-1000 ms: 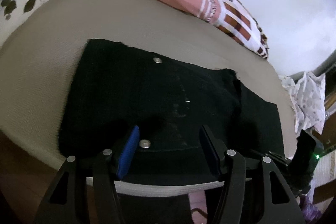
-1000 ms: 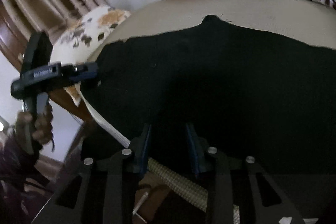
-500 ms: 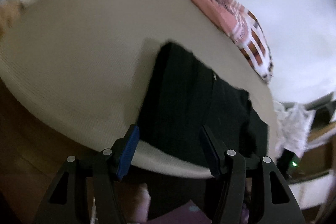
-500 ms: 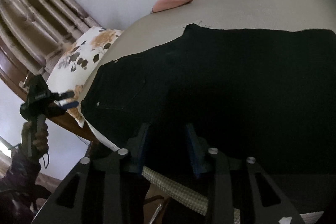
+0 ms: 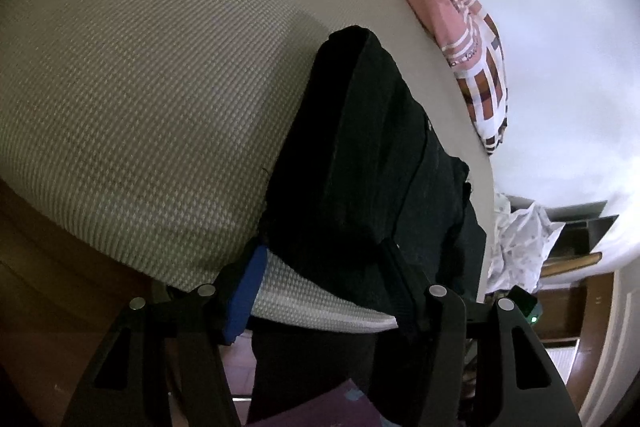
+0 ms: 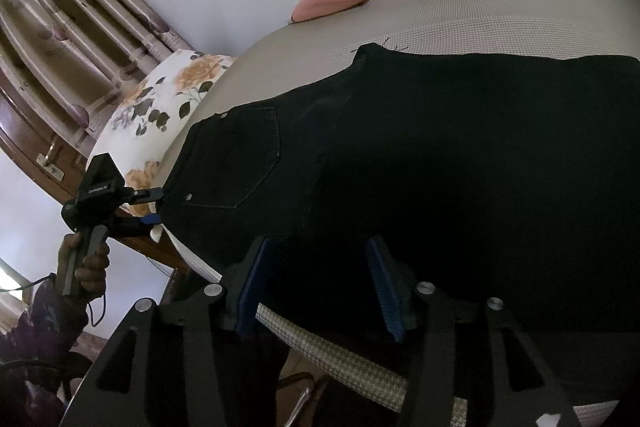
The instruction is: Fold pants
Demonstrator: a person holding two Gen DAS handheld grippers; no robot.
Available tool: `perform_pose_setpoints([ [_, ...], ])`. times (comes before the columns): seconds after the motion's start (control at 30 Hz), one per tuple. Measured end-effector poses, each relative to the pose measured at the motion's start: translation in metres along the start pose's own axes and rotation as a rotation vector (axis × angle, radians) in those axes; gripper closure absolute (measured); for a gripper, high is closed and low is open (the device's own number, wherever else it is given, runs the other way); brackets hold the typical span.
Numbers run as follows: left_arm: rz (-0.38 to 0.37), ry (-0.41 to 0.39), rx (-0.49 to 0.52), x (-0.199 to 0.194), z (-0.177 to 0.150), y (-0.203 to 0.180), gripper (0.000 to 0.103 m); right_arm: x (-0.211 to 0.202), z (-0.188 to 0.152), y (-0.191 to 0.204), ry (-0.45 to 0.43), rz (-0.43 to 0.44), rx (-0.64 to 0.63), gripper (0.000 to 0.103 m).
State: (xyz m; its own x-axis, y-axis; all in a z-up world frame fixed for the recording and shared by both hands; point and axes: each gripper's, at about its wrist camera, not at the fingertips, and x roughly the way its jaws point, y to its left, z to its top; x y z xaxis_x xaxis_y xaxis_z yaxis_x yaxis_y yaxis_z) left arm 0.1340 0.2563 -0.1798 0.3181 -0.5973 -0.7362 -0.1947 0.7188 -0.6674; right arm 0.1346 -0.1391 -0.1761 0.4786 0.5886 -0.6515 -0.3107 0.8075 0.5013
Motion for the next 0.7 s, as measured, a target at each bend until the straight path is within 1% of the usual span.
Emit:
perform_pose_setpoints([
  [0.03, 0.004, -0.001, 0.006, 0.001, 0.002, -0.001, 0.044, 0.0, 0.0, 0.0, 0.0, 0.001, -0.001, 0.054],
  [0.13, -0.029, 0.007, 0.014, 0.004, 0.009, -0.001, 0.044, 0.001, -0.001, 0.003, -0.001, 0.007, -0.003, 0.048],
  [0.17, -0.05, 0.012, 0.018, 0.006, 0.011, 0.0, 0.044, 0.002, -0.001, 0.004, -0.001, 0.005, -0.008, 0.047],
  [0.23, -0.129, 0.002, 0.036, 0.005, 0.011, 0.004, 0.041, 0.002, -0.002, 0.006, 0.0, 0.003, -0.014, 0.045],
  [0.3, -0.184, -0.008, 0.059, 0.003, 0.009, 0.006, 0.041, 0.003, -0.002, 0.007, 0.0, 0.004, -0.013, 0.044],
  [0.37, -0.216, -0.004, 0.07, 0.003, 0.01, 0.01, 0.041, 0.003, -0.002, 0.007, -0.001, 0.007, -0.011, 0.043],
  [0.4, -0.214, 0.003, 0.066, 0.005, 0.012, 0.012, 0.041, 0.003, -0.002, 0.007, -0.001, 0.008, -0.01, 0.043],
  [0.47, -0.17, -0.001, 0.073, 0.007, 0.016, 0.014, 0.043, 0.004, -0.002, 0.008, 0.0, 0.009, -0.014, 0.04],
  [0.57, -0.125, -0.046, 0.077, 0.007, 0.026, 0.008, 0.043, 0.005, -0.003, 0.01, 0.0, 0.007, -0.021, 0.038],
  [0.63, -0.122, -0.02, 0.069, 0.015, 0.034, 0.004, 0.042, 0.004, -0.003, 0.009, -0.002, 0.012, -0.017, 0.037],
  [0.67, -0.127, 0.016, 0.084, 0.021, 0.038, -0.002, 0.042, 0.004, -0.003, 0.009, -0.002, 0.013, -0.016, 0.037],
  [0.7, -0.113, 0.044, 0.115, 0.026, 0.039, -0.007, 0.042, 0.004, -0.003, 0.008, -0.002, 0.015, -0.015, 0.036],
])
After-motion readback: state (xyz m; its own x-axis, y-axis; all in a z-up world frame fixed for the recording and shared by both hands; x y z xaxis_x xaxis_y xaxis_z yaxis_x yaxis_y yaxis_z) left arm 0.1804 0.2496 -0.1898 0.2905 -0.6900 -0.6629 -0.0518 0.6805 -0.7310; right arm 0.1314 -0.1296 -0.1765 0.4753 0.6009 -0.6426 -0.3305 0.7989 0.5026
